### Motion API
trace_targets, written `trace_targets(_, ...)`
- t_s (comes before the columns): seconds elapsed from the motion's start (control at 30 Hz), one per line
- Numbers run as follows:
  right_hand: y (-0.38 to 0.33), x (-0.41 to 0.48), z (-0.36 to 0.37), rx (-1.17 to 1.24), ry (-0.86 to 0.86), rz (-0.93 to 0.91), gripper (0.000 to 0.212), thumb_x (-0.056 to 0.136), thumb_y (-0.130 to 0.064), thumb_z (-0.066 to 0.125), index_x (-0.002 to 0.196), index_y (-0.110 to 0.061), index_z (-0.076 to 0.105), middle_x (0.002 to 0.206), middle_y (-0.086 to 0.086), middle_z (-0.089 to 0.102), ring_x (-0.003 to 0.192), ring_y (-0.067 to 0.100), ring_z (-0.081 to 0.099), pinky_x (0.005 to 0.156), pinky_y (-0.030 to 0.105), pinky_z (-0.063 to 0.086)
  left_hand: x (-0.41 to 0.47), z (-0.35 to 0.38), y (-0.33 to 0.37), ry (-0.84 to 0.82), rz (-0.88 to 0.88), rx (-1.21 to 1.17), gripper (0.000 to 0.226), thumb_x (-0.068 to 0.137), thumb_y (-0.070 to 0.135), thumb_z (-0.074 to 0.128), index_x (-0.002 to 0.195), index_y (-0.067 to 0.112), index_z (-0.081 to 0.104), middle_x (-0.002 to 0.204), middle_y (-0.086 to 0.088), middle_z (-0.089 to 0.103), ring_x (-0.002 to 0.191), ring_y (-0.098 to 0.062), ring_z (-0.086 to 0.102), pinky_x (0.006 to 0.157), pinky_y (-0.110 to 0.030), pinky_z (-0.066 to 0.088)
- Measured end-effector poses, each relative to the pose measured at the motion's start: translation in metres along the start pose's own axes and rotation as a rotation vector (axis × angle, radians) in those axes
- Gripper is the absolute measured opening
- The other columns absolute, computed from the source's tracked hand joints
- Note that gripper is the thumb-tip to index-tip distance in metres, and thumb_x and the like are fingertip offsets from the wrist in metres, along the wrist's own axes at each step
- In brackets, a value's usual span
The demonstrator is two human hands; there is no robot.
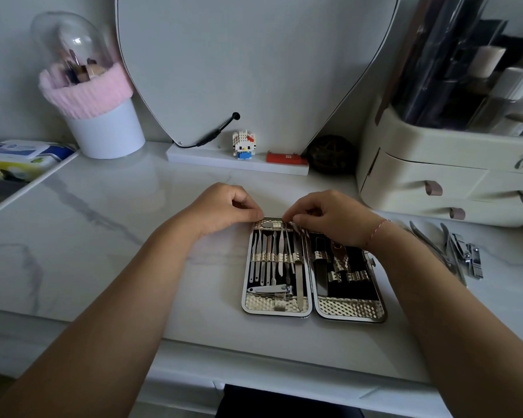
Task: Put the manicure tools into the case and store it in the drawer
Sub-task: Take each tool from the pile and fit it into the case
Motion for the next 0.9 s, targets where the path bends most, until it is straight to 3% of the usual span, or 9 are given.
trace_targets(0.13,-0.0013,0.0002,0.0017,-0.048,-0.012,-0.019,0.017,0.089,-0.022,0.057,0.097,-0.027,0.071,0.078,-0.015,0.060,0.070,0.001,0.053,0.058,0.007,0.036,0.0006,-0.0005,-0.0010,0.005,-0.005,-0.001,0.008,0.072,0.025,0.079,0.077,0.021,0.075,0.082,0.011,0.068,0.087,-0.007,0.062,0.082,-0.023,0.043)
trace_targets(0.3,-0.0002,0.0007,0.0001,-0.006,-0.027,-0.027,0.015,0.089,-0.022,0.058,0.090,-0.027,0.072,0.077,-0.011,0.062,0.067,0.004,0.052,0.061,0.015,0.037,0.0014,-0.0005,-0.0015,0.004,-0.003,0.003,0.009,0.072,0.025,0.080,0.078,0.019,0.075,0.080,0.011,0.068,0.083,-0.006,0.061,0.078,-0.022,0.042)
trace_targets(0.5,0.0009,0.0004,0.0001,0.008,-0.008,-0.029,0.019,0.090,-0.021,0.056,0.098,-0.028,0.071,0.076,-0.016,0.061,0.064,-0.008,0.053,0.056,0.006,0.037,0.0003,-0.0005,0.0004,0.000,0.006,0.006,0.007,0.073,0.023,0.079,0.078,0.019,0.075,0.081,0.011,0.068,0.083,-0.004,0.061,0.078,-0.021,0.042)
trace_targets(0.63,-0.0006,0.0011,0.0014,-0.030,-0.024,-0.037,0.022,0.091,-0.020,0.054,0.102,-0.028,0.071,0.093,-0.008,0.064,0.076,0.000,0.054,0.064,0.008,0.037,-0.0010,-0.0008,0.0018,-0.002,0.003,0.001,0.005,0.074,0.023,0.078,0.076,0.021,0.075,0.081,0.011,0.067,0.083,-0.005,0.061,0.078,-0.021,0.042)
trace_targets(0.9,0.0019,0.0028,0.0017,0.016,-0.003,-0.026,0.021,0.090,-0.019,0.055,0.098,-0.027,0.072,0.094,-0.006,0.068,0.077,0.005,0.058,0.067,0.013,0.041,-0.0002,-0.0006,0.0006,0.006,-0.005,0.005,0.008,0.072,0.025,0.079,0.076,0.021,0.074,0.081,0.011,0.067,0.083,-0.006,0.061,0.080,-0.022,0.044)
Point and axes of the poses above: each hand's wrist, its own x-axis towards the middle knuckle, its own z-axis out of the palm, y = z × x, the point moved 4 cm from there along x, towards the middle knuckle
